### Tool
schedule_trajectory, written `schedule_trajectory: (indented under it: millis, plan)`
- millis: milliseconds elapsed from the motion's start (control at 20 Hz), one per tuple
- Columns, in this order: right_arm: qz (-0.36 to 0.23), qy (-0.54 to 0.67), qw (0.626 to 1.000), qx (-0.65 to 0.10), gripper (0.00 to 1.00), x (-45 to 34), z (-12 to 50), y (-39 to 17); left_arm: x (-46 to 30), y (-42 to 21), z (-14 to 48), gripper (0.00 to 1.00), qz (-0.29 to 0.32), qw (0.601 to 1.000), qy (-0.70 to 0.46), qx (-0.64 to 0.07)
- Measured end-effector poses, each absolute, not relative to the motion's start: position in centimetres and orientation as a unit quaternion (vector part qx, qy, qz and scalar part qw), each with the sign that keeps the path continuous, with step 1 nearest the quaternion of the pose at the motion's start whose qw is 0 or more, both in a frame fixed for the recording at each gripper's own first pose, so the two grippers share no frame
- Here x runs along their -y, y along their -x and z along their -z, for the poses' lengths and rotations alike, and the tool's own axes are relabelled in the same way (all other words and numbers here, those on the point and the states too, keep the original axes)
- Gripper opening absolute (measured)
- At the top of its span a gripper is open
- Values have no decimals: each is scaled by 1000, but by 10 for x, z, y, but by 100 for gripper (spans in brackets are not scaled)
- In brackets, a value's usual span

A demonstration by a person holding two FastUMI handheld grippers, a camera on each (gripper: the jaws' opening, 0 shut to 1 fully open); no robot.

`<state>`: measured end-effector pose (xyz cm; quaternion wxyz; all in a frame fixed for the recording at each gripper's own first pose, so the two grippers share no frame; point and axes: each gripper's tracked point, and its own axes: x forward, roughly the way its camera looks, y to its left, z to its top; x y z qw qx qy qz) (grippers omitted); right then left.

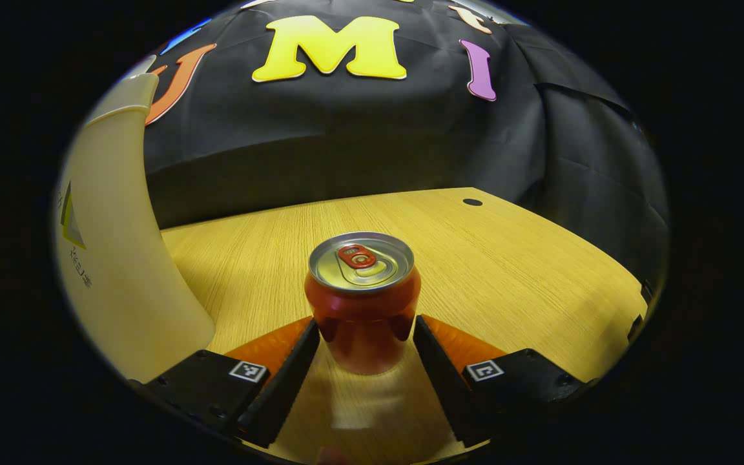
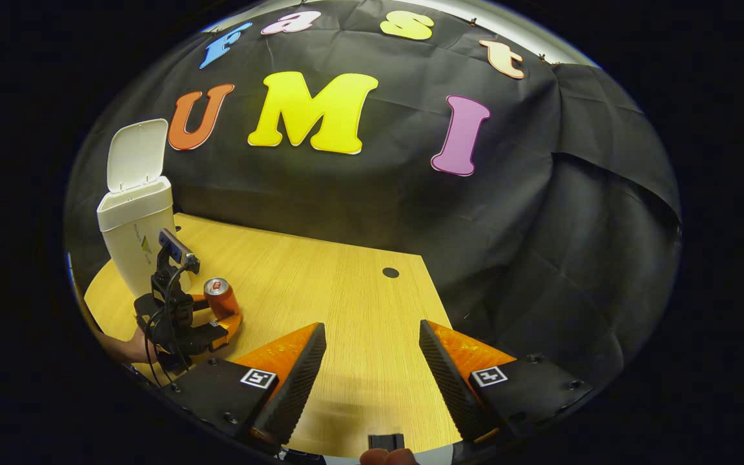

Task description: Press the lid of the desktop garbage bin to open it, pick up the crumpled paper on the desktop and throw it into the bin, then pick up the pop can on the desktop and drop it into the bin, and finally close the garbage bin lid.

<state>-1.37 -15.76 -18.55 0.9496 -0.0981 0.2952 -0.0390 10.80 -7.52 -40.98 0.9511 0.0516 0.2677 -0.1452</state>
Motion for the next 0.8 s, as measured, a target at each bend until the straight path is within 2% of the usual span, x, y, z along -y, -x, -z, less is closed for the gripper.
schedule_trajectory:
  millis: [50, 350, 800]
  plan:
    - [38, 99, 950, -295, 93, 158, 185, 13, 75, -107, 411, 87, 144, 951, -51, -270]
    - [34, 93, 953, -286, 93, 156, 178, 9, 76, -106, 381, 86, 140, 957, -42, -252]
    - [18, 59, 969, -240, 94, 129, 154, 5, 72, -111, 210, 85, 122, 978, -5, -166]
